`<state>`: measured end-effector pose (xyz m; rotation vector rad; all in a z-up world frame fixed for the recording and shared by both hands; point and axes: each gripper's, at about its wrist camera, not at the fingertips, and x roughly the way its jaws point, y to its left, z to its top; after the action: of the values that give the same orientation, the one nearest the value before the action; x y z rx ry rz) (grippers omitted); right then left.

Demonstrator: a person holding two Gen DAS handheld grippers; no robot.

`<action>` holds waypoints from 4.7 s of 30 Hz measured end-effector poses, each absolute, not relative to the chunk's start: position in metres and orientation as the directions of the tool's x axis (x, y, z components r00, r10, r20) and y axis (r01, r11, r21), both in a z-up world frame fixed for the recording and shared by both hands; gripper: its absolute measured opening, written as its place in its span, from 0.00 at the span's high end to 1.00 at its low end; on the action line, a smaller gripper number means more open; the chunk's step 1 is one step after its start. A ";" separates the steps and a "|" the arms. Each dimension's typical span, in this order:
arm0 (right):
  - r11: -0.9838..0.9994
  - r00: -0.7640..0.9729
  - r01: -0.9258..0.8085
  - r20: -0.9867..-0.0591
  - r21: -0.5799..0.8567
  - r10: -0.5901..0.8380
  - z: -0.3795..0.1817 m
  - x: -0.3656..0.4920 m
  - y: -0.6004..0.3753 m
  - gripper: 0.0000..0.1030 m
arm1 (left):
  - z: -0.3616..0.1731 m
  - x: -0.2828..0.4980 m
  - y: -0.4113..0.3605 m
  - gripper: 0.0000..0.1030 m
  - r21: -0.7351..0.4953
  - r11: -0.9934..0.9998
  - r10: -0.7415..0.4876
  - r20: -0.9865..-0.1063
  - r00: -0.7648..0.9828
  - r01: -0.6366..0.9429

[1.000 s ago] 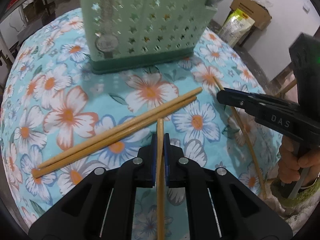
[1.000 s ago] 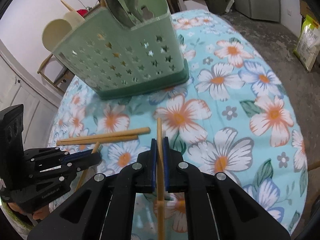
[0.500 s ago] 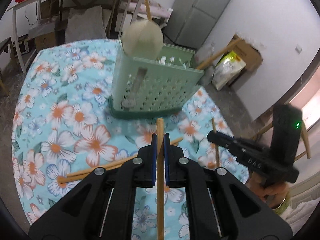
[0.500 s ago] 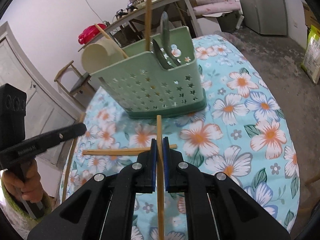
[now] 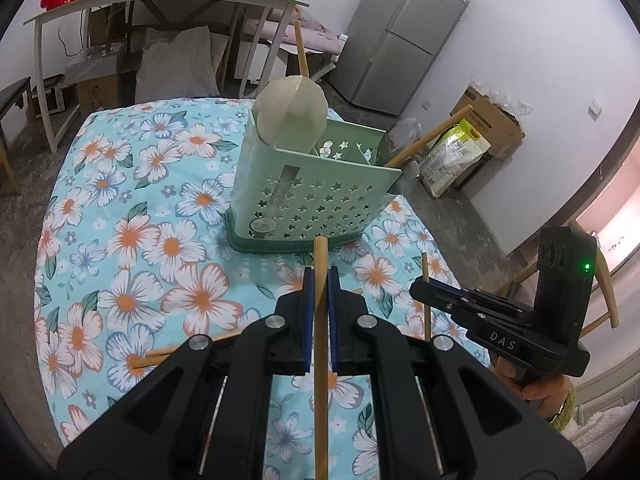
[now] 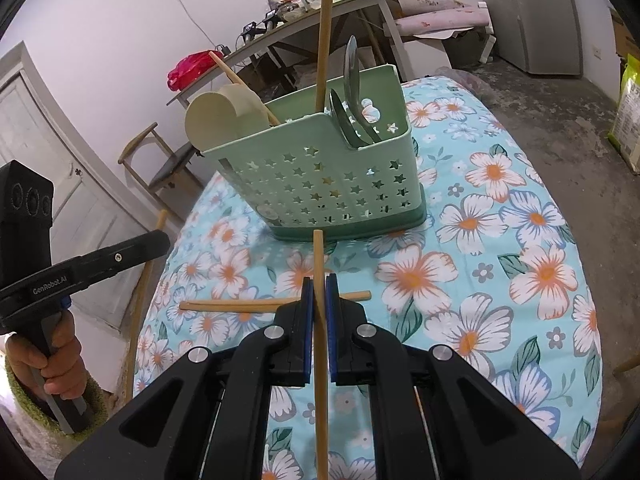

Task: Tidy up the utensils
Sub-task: 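Lower the chopstick into the green caddy and open the left tool, then carry the right tool's chopstick up over the green caddy, then lower the chopstick into the caddy and open the right tool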

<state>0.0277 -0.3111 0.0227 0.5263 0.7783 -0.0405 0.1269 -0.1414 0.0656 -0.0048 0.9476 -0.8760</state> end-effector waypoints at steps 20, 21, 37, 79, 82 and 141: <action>0.857 0.714 0.240 -0.681 0.457 0.163 0.018 0.028 -0.315 0.94 | 0.209 0.148 -0.135 0.95 -0.294 0.648 -0.758 -0.336 0.558 0.703; 0.856 0.714 0.242 -0.682 0.457 0.162 0.018 0.028 -0.315 0.94 | 0.220 0.151 -0.138 0.95 -0.292 0.645 -0.763 -0.293 0.576 0.706; 0.848 0.705 0.269 -0.693 0.457 0.150 0.013 0.030 -0.325 0.94 | 0.193 0.203 -0.251 0.95 -0.202 0.705 -0.709 -0.203 0.675 0.680; 0.862 0.738 0.213 -0.654 0.460 0.167 0.031 0.028 -0.308 0.94 | 0.064 0.113 -0.113 0.19 -0.187 0.771 -0.586 -0.580 0.565 0.608; 0.865 0.740 0.206 -0.652 0.457 0.168 0.033 0.028 -0.304 0.94 | 0.057 0.112 -0.112 0.19 -0.190 0.767 -0.584 -0.601 0.546 0.612; 0.974 0.969 0.041 -0.248 0.221 0.015 0.208 0.127 -0.335 0.94 | 0.045 0.125 -0.074 0.16 -0.255 0.827 -0.543 -0.594 0.594 0.502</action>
<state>0.1271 -0.3347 0.2082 0.2266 0.2512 -0.0130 0.1247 -0.0743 0.0451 -0.0629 0.7111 -0.6075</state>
